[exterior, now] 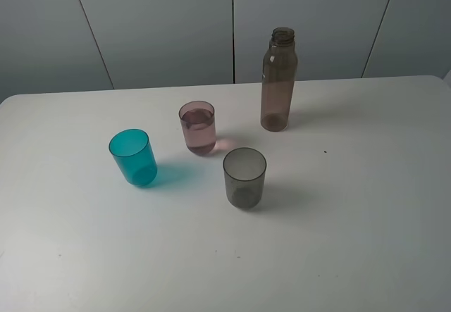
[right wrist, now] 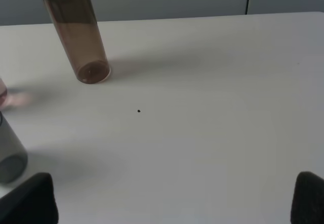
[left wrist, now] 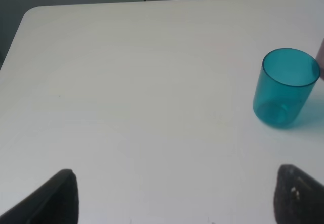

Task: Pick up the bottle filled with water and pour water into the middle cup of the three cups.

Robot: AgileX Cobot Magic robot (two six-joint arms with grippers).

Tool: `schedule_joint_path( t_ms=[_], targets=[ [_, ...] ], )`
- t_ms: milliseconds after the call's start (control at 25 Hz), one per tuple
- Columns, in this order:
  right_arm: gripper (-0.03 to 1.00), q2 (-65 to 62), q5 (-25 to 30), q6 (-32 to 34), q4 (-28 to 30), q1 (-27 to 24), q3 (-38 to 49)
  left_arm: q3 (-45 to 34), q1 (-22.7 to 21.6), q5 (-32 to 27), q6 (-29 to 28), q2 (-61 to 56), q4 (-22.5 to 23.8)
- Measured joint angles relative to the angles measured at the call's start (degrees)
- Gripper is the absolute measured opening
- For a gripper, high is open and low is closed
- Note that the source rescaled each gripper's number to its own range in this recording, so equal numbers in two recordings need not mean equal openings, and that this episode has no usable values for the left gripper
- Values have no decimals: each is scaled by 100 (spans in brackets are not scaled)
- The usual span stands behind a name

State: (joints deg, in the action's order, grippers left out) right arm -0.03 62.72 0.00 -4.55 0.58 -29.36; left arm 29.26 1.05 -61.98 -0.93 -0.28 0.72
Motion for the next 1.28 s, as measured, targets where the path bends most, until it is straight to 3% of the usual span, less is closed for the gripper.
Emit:
schedule_joint_path(
  t_ms=[1080,1280],
  targets=[
    [100,0,0,-63,197,104,0,0,0,0,-22,0,0],
    [100,0,0,-406,197,104,0,0,0,0,-22,0,0]
  ],
)
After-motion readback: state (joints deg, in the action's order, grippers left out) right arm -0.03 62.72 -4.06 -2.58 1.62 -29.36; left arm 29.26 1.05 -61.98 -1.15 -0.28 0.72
